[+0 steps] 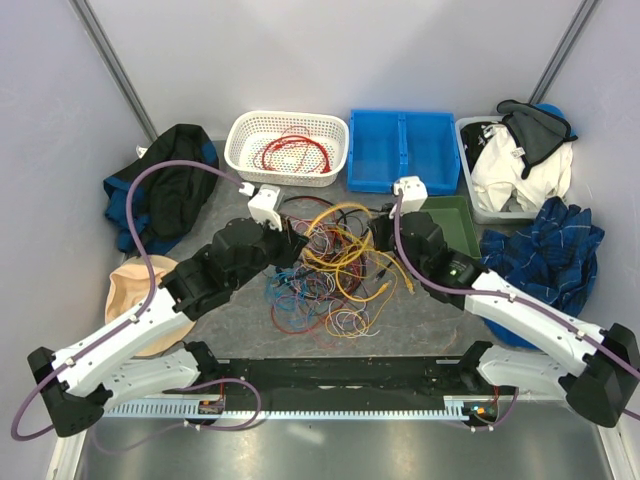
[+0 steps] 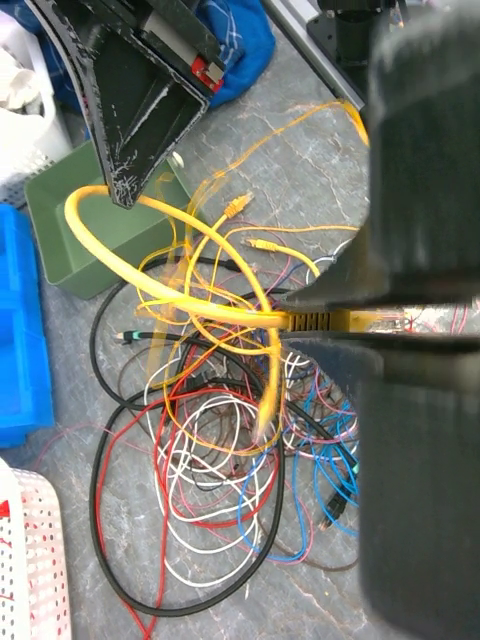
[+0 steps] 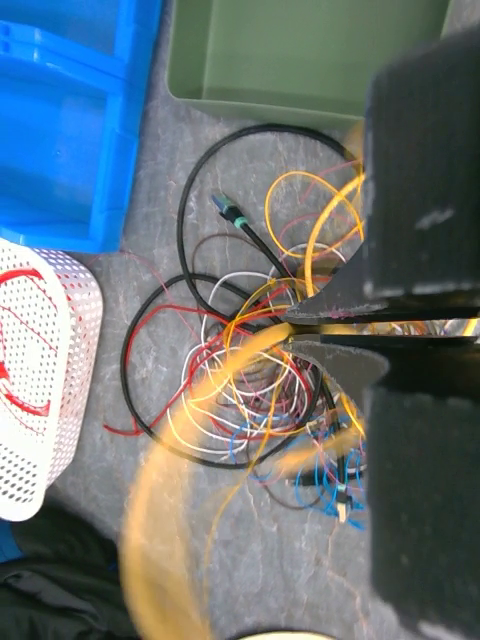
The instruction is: Untangle the cables
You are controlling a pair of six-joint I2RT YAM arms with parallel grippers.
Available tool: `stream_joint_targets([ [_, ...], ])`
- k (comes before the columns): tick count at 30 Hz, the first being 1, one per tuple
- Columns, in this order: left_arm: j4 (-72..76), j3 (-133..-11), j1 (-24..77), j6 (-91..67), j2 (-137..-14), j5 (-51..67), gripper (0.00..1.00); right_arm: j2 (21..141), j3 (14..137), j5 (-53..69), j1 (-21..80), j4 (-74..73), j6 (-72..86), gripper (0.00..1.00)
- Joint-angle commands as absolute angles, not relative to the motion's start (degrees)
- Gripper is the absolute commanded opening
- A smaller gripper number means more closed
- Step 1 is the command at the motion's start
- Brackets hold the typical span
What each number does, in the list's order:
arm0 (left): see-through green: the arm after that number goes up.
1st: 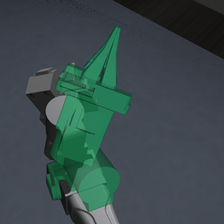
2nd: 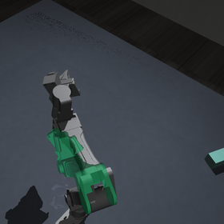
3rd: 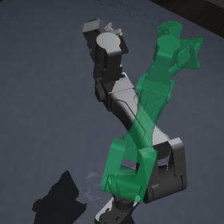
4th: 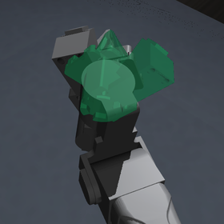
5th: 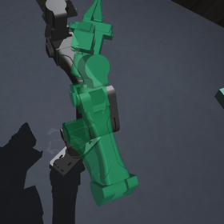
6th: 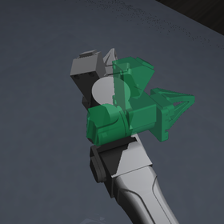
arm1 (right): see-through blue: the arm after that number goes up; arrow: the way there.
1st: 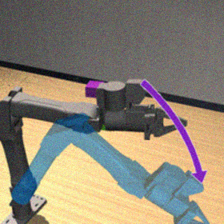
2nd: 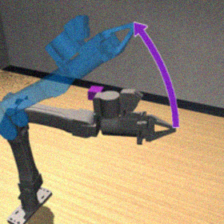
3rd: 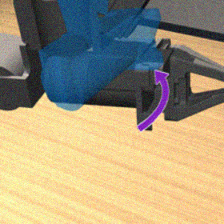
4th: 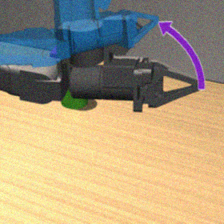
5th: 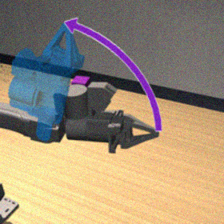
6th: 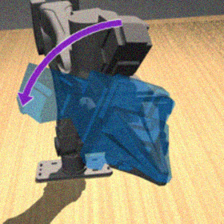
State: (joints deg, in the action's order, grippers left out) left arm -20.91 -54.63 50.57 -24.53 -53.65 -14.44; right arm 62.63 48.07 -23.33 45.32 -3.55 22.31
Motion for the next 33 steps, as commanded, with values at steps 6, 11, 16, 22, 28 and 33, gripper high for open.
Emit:
stream_joint_targets([
  [6,-22.76,-53.44,50.62,-27.42,-51.5,-23.28,1.0,55.64,62.83,-28.03,45.18,-17.81,21.01,0.0],
  [11,-22.85,-52.47,50.62,-29.88,-51.86,-27.23,1.0,55.37,72.24,-31.98,45.18,-26.01,19.07,0.0],
  [16,-22.85,-51.86,50.62,-31.38,-50.46,-30.32,1.0,58.51,78.46,-31.39,45.18,-32.94,16.53,0.0],
  [22,-20.23,-50.9,50.62,-29.53,-46.41,-28.83,1.0,65.38,73.15,-30.93,45.18,-41.57,16.35,0.0],
  [28,-13.55,-46.06,50.62,-26.9,-41.58,-24.27,1.0,63.11,68.21,-34.72,45.26,-40.52,18.46,0.0],
  [33,12.31,-32.48,50.62,-21.36,-37.62,-10.56,1.0,61.79,70.22,-31.38,45.26,-39.99,19.51,0.0],
])
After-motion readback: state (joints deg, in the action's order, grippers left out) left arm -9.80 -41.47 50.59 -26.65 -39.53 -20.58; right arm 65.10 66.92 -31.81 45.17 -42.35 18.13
